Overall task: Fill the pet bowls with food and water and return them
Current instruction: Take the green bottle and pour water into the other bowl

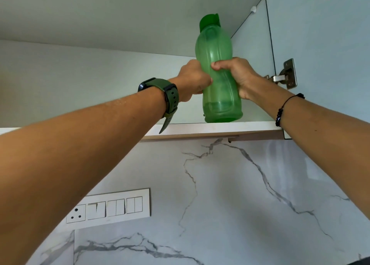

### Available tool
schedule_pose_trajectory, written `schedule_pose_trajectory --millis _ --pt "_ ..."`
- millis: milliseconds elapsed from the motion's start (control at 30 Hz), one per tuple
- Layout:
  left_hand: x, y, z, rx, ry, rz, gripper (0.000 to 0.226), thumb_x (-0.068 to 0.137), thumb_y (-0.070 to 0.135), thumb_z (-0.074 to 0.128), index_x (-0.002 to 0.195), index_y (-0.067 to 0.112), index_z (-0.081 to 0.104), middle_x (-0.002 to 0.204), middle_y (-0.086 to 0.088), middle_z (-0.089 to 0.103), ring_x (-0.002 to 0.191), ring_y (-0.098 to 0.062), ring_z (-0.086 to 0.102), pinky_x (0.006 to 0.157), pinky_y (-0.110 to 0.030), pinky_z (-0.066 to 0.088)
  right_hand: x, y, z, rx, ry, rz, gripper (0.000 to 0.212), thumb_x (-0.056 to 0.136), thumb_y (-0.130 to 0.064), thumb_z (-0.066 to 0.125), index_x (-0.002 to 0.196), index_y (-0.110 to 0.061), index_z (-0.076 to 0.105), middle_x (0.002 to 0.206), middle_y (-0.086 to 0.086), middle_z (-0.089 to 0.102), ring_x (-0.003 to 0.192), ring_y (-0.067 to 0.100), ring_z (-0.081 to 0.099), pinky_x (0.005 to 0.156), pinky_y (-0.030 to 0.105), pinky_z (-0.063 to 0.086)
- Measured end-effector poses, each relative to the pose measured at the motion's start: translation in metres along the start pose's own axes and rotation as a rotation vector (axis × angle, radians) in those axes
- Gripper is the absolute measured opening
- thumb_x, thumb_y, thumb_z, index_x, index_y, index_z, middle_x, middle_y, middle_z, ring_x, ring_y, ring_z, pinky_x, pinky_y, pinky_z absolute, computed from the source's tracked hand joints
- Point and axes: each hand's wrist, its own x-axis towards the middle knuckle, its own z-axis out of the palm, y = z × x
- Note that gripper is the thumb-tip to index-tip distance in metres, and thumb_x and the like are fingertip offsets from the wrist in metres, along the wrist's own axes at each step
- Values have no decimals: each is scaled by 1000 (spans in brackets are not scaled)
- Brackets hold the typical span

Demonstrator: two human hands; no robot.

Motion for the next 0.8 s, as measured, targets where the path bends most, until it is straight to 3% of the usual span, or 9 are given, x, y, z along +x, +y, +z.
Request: schedule_pose_trajectory --millis 200,367,433,567,700,800 --pt "22 -21 11 76 -10 -70 33 89 3 57 122 2 50 120 -14 59 104 -27 62 69 -25 56 19 22 -3 -40 0 14 75 54 -21 80 123 -8 52 108 12 68 90 30 70 73 49 58" --pt "39 -27 19 170 -64 -89 34 90 3 56 124 3 50 123 -14 59 106 -27 62 71 -27 56 43 40 -14 -49 -56 71 97 44 -25 86 130 -9 45 115 12 65 96 30 68 77 51 56" --pt "43 -27 21 252 -96 -107 35 91 1 54 126 3 48 125 -14 57 108 -28 61 73 -28 55 43 40 -14 -93 -89 107 89 56 -23 85 133 -11 42 117 11 64 99 29 67 76 49 56" --pt "51 -24 30 380 -153 -206 42 93 -1 52 133 -5 41 130 -25 51 112 -37 59 92 -40 53 48 44 -18 -350 -146 199 54 81 -32 70 129 -19 47 117 6 61 102 26 60 77 46 52" --pt "62 -14 36 438 -220 -318 56 94 2 51 144 -7 27 132 -34 47 111 -41 60 92 -43 53 58 46 -25 -562 -119 300 61 80 -43 69 129 -13 48 125 9 54 105 26 55 66 36 51" --pt "68 -12 39 446 -235 -350 56 94 3 51 144 -7 26 128 -36 51 107 -41 63 92 -43 54 65 47 -25 -664 -69 283 69 82 -42 67 133 -4 41 120 14 48 78 20 50 57 29 46"
